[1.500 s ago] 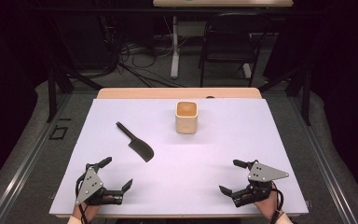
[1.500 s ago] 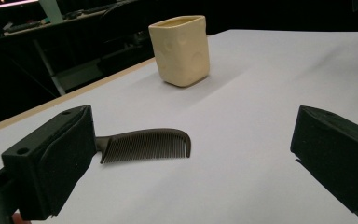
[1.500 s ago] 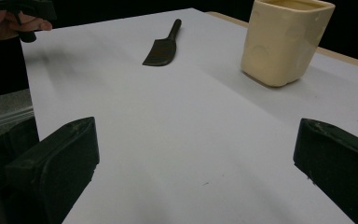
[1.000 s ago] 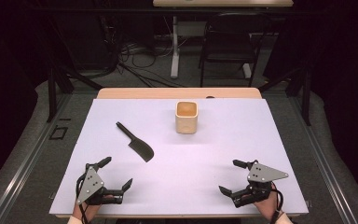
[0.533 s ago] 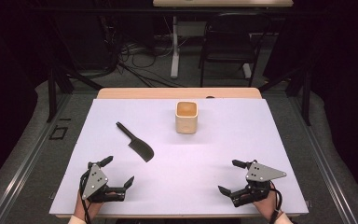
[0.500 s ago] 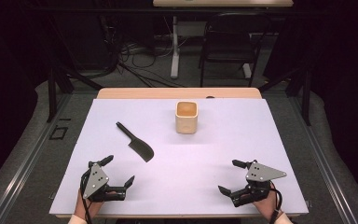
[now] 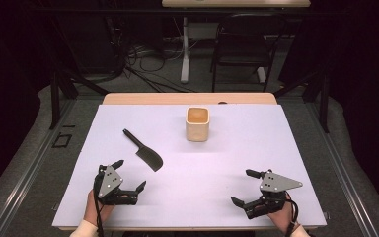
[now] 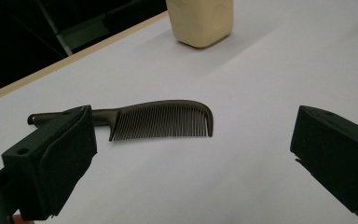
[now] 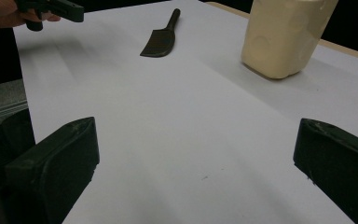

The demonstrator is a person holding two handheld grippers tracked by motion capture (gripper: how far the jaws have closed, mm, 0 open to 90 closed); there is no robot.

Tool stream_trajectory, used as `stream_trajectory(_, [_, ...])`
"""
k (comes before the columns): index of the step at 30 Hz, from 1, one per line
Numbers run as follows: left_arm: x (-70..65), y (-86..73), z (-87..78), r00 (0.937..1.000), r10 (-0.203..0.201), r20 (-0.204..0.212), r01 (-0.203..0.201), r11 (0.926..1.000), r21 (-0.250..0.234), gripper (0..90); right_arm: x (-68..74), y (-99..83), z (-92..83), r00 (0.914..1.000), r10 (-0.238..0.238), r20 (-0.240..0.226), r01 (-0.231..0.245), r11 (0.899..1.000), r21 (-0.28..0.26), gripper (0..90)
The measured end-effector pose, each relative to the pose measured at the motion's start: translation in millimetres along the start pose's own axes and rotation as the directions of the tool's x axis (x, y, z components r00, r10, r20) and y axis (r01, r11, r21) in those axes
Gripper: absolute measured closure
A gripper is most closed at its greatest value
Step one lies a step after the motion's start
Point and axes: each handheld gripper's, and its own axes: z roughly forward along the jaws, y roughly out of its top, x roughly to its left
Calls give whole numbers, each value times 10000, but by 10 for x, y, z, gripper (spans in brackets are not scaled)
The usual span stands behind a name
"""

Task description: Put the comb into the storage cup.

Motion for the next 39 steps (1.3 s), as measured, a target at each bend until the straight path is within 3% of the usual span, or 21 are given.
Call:
stream_trajectory(3, [33, 15, 44, 9998, 83, 204, -86, 9998, 159, 3, 0, -1, 7, 10000, -13, 17, 13, 10000, 23, 0])
stream_trajectory(15, [121, 56, 182, 9998, 35, 210, -54, 9954, 952, 2, -2, -3, 8, 10000, 17, -2, -17, 10000, 43, 0])
stream_trajectory(26, [187, 82, 273, 9999, -39, 156, 20, 9927, 1202, 3, -5, -5, 7, 10000, 38, 14, -38, 10000, 26, 0])
stream_trajectory(32, [220, 106, 338, 9996, -108, 256, 65, 9865, 1634, 11, -7, -3, 2, 10000, 28, 33, -28, 10000, 7, 0])
stream_trajectory(39, [255, 144, 379, 9993, -269, 265, 218, 9840, 1767, 3, -6, -4, 4, 10000, 59, -7, -59, 10000, 26, 0])
